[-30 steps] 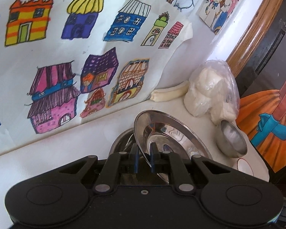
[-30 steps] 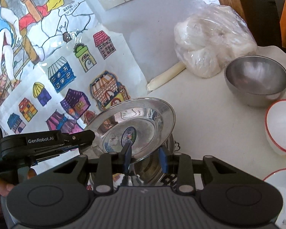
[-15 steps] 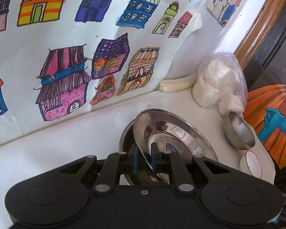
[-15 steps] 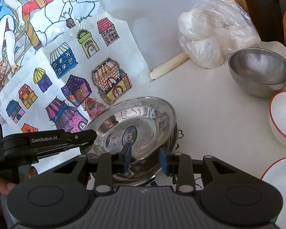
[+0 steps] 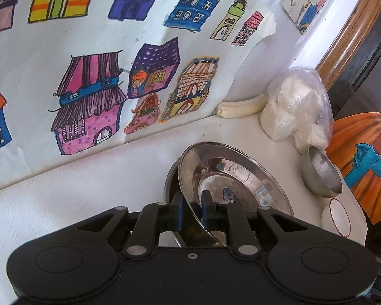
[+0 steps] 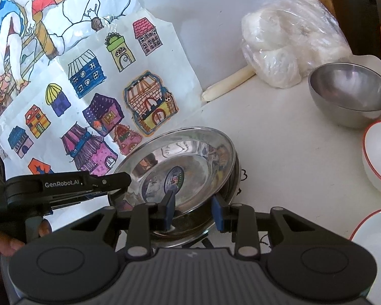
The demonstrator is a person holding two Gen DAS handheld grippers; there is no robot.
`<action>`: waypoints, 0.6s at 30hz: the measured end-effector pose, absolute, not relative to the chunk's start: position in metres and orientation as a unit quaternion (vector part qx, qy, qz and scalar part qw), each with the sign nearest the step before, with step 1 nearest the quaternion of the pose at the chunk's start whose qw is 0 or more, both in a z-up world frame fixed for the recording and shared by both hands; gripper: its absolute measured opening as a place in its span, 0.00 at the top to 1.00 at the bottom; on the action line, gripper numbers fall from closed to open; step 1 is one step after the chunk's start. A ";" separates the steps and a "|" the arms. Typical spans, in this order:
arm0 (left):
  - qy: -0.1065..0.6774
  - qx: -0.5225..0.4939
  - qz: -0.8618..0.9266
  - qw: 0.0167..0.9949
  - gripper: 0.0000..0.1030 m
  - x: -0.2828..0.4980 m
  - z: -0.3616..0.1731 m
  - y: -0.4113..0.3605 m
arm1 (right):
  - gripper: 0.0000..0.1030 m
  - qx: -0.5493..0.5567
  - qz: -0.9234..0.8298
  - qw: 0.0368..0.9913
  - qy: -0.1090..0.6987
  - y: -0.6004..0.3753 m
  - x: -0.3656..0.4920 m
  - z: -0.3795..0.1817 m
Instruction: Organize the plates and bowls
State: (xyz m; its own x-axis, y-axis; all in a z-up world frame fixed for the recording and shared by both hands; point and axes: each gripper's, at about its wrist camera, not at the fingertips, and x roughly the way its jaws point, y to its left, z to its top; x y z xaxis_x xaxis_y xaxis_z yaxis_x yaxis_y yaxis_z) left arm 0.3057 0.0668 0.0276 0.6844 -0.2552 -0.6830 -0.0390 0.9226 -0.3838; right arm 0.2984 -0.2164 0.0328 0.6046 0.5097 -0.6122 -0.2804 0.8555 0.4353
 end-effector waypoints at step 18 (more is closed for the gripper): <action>0.394 -0.189 -0.061 0.897 0.84 0.300 0.026 0.069 | 0.55 0.099 0.228 0.891 0.379 -0.208 0.293 0.039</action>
